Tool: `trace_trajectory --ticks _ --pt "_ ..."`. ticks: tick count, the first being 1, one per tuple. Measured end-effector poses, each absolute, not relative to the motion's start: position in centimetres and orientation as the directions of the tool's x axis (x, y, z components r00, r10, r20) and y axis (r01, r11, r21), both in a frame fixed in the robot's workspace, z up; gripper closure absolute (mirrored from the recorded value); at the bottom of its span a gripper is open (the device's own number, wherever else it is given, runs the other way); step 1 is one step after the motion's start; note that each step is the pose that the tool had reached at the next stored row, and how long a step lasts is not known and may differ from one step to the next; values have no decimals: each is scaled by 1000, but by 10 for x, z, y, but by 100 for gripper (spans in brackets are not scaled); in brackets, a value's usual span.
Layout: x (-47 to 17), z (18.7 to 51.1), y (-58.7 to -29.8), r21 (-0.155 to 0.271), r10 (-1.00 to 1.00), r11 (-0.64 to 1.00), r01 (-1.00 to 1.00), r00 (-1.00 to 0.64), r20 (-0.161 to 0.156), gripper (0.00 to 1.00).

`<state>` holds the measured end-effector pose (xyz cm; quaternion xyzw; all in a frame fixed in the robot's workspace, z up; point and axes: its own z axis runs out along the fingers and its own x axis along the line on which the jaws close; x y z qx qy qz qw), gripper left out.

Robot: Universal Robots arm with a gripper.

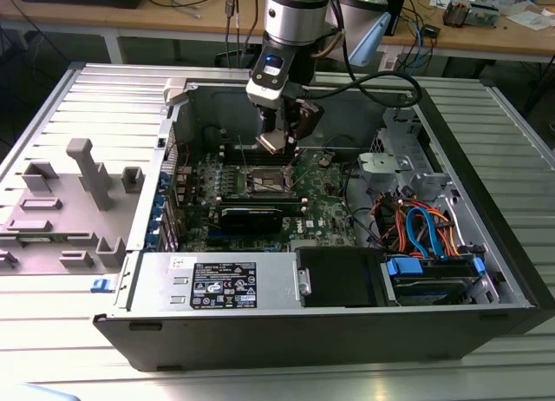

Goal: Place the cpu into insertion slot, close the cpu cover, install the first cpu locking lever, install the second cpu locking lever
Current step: 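Place the cpu into insertion slot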

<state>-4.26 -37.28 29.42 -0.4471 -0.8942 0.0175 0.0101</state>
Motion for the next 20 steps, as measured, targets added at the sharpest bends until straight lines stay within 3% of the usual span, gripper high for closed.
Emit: trace_trajectory --ticks 20 --pt "-43 294 -373 -41 824 566 823 -567 1 45"
